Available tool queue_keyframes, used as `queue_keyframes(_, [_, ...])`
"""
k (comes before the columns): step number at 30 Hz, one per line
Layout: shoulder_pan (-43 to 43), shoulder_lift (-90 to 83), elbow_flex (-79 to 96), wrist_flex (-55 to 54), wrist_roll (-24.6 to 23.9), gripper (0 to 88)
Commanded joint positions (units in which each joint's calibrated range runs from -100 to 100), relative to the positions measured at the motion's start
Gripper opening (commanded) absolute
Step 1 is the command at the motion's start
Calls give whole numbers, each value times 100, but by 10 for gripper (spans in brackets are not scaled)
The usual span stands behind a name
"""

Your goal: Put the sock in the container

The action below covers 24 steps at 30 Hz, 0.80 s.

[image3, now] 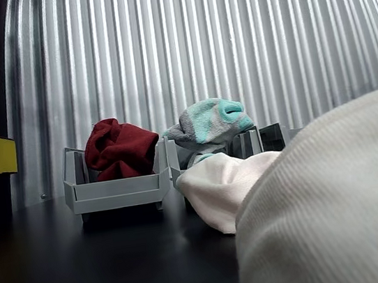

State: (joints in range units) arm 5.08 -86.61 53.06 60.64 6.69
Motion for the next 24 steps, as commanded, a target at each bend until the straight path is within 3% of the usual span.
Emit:
queue_keyframes(1, [-8, -687, 1339, -616, -31, 13])
queue_keyframes(8, [-8, -1306, 2484, -658, -25, 13])
queue_keyframes(24, [-16, -1281, 3287, -855, -25, 13])
